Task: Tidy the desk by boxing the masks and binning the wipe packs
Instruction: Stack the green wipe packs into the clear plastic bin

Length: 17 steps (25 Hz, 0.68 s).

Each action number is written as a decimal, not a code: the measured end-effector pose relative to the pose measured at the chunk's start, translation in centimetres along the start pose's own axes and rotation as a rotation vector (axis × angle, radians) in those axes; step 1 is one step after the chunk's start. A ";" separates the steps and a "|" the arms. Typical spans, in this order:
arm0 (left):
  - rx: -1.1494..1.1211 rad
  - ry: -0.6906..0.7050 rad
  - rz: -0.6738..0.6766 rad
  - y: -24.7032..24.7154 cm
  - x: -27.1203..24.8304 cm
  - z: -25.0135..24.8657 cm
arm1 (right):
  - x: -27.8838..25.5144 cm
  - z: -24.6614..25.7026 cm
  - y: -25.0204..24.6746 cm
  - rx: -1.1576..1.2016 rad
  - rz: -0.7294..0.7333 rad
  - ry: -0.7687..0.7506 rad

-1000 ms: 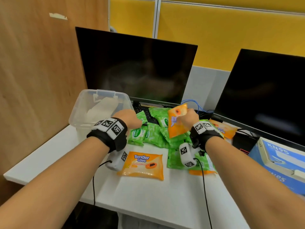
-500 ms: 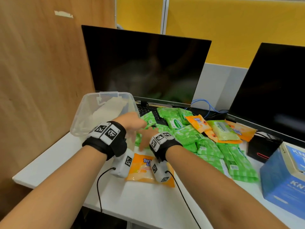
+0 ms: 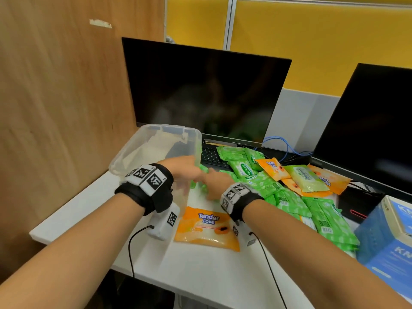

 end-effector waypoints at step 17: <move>0.354 0.093 0.238 -2.7 -3.5 4.5 | -6.1 -3.0 -12.2 0.922 -0.691 0.204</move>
Point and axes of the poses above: each hand's wrist, its own x-axis towards the middle knuckle, its own y-axis out of the palm, z = x × y, the point moved 1 cm from there along x, towards the middle knuckle, and after that the axes turned 4 degrees about y, right-handed, at the moved point
